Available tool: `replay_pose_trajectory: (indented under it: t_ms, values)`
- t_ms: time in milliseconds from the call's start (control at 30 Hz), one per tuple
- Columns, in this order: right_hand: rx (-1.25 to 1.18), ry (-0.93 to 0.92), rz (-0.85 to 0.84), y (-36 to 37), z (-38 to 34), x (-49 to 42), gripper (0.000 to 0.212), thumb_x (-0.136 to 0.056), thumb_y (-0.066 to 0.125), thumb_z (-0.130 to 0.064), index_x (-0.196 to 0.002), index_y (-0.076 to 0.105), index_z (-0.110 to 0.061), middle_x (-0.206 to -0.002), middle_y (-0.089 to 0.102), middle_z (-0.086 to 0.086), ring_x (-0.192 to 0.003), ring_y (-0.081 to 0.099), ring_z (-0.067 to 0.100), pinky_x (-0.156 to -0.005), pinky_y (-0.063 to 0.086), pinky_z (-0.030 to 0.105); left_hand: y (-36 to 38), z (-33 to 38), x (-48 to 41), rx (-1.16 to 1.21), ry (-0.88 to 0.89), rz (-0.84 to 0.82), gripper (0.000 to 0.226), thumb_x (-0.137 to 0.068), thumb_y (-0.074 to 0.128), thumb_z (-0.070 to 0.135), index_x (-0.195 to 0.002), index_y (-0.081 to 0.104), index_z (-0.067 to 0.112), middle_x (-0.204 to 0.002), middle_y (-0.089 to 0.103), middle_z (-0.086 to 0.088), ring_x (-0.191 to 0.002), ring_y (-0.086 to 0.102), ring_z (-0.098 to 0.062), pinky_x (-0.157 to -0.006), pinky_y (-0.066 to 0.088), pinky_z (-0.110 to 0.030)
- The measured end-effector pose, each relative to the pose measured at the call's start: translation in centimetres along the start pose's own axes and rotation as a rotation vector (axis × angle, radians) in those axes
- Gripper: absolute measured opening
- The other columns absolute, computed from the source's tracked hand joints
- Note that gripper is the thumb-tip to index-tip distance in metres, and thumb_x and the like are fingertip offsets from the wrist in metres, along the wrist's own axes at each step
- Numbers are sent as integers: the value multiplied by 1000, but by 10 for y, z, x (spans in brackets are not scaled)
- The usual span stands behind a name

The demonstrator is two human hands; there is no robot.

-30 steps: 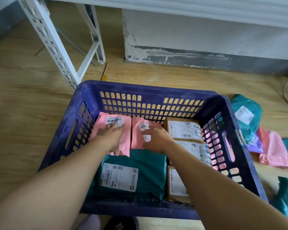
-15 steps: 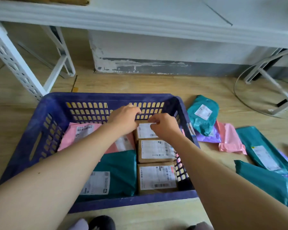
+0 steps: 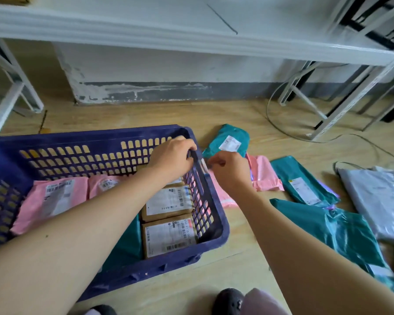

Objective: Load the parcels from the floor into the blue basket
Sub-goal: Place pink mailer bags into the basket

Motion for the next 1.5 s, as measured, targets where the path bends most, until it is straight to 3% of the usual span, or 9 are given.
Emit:
replay_pose_trajectory:
  t_ms: [267,433,600,700,900,1167,1267,1367,1500]
  values:
    - [-92,131,60,-33,56,-14,24,-83,55,-5,-96,74,-12,-99,73,4,-96,64,20,-74,42,20,36,44,-18,20,96,-132,31,-88,57,24,-119,60,21,-123,56,1,-110,54,-20,-80,41,-28]
    - [-228,286,66,-26,107,-28,21,-83,56,-6,-95,74,-7,-95,73,10,-89,64,25,-74,45,26,78,61,-38,-9,110,-290,32,-88,56,24,-119,60,22,-124,55,0,-114,51,-20,-89,42,-29]
    - [-262,414,12,9,167,-49,24,-83,53,-6,-94,74,-10,-92,72,13,-88,65,27,-80,51,31,127,67,-67,-108,115,-498,36,-85,58,23,-121,58,25,-124,53,1,-115,50,-20,-89,41,-29]
    - [-217,523,-93,46,207,-60,29,-78,52,-5,-97,72,-14,-97,72,15,-95,66,32,-88,52,37,155,63,-87,-171,116,-582,37,-84,58,20,-120,57,23,-124,54,1,-112,52,-21,-81,40,-26]
    - [-191,717,-291,115,257,-60,38,-74,52,-11,-111,61,-15,-102,70,9,-95,68,29,-87,55,40,207,60,-109,-364,131,-819,40,-81,60,19,-120,55,17,-117,57,-5,-99,58,-25,-64,41,-27]
    - [-69,700,-325,148,271,-74,60,-80,64,-37,-125,42,-4,-121,51,16,-107,57,31,-89,52,41,233,53,-124,-433,116,-863,45,-80,62,21,-124,54,18,-117,59,-3,-100,59,-23,-65,41,-29]
    - [-87,746,-325,155,278,-74,49,-77,66,-36,-108,55,0,-106,65,15,-100,62,30,-73,47,30,237,45,-122,-442,60,-898,45,-79,63,23,-123,55,19,-110,57,0,-95,58,-22,-65,42,-29]
    - [-161,815,-356,158,285,-69,39,-74,72,-36,-93,64,-2,-82,66,10,-76,63,24,-64,45,27,234,44,-119,-435,28,-913,49,-81,64,23,-128,51,18,-91,44,1,-85,52,-22,-67,44,-30]
    - [-374,866,-357,151,281,-68,28,-69,82,-18,-59,58,-8,-57,59,7,-50,55,18,-73,57,35,226,46,-119,-421,25,-859,42,-82,61,21,-123,54,18,-98,48,-1,-91,54,-23,-69,44,-32]
Point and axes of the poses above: each hand's wrist, its own x-axis away from the middle knuckle, its own y-axis out of the palm, z = x × y, the point moved 6 cm from there along -x, towards the middle knuckle
